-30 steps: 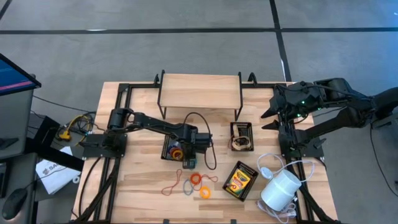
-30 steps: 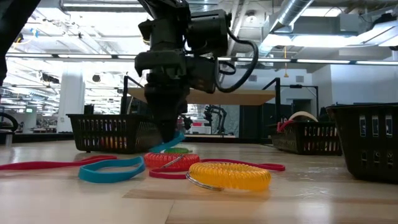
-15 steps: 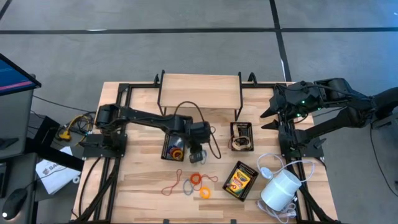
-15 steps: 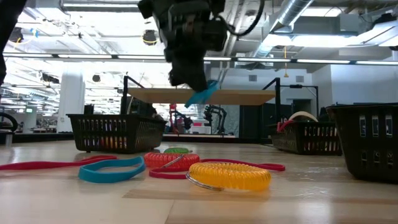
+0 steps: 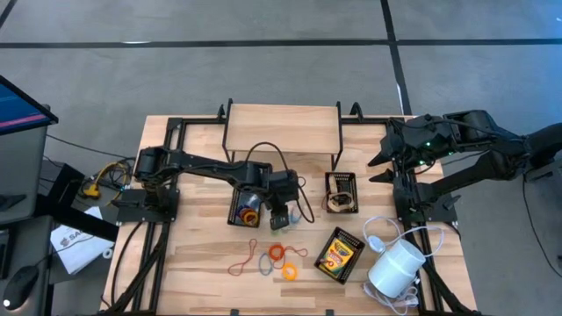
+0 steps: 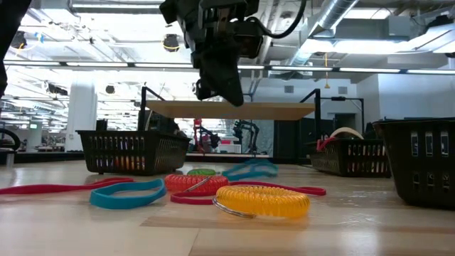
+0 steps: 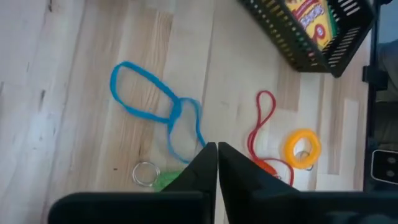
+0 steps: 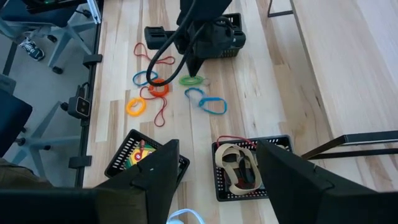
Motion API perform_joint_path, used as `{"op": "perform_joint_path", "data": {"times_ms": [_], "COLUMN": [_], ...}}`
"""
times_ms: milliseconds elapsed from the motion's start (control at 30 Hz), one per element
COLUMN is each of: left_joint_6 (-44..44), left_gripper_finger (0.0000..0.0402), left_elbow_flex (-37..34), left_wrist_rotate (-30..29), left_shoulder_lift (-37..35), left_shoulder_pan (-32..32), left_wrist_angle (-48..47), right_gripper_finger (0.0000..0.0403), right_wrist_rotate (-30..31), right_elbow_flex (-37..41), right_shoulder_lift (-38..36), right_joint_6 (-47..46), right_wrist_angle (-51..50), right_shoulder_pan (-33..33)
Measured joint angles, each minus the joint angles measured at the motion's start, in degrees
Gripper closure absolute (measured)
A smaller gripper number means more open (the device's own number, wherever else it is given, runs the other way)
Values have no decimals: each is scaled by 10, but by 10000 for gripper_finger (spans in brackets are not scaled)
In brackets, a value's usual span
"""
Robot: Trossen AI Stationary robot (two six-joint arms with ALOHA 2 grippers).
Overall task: Pick & Place Office Desk Supplies
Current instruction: Put the top blue rubber band into the top right black bin
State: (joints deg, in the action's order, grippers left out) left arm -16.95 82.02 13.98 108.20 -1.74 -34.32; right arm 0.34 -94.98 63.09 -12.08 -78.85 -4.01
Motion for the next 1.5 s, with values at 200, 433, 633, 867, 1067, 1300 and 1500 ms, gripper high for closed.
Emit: {"op": "perform_joint_path", "data": {"times_ms": [200,433,633,867,1067,1300,1500], "left_joint_6": [-11,-27,-64,-110,-119,-119,-85], "left_gripper_finger": [400,367,285,187,176,221,381], "left_elbow_flex": [0,0,-14,-19,-18,-16,-17], "left_wrist_rotate": [0,-11,-18,-7,-48,-61,-75], "left_shoulder_lift": [0,0,19,84,121,139,137], "left_shoulder_pan": [0,0,1,-27,-32,-31,-35], "left_wrist_angle": [36,107,96,114,113,112,90], "right_gripper_finger": [191,191,191,191,191,191,191], "right_wrist_rotate": [0,0,0,0,0,0,0], "right_elbow_flex": [0,0,0,0,0,0,0], "right_shoulder_lift": [0,0,0,0,0,0,0], "right_joint_6": [0,0,0,-6,-6,-10,-13], "right_wrist_angle": [0,0,-1,-1,-1,0,0], "right_shoulder_pan": [0,0,0,0,0,0,0]}}
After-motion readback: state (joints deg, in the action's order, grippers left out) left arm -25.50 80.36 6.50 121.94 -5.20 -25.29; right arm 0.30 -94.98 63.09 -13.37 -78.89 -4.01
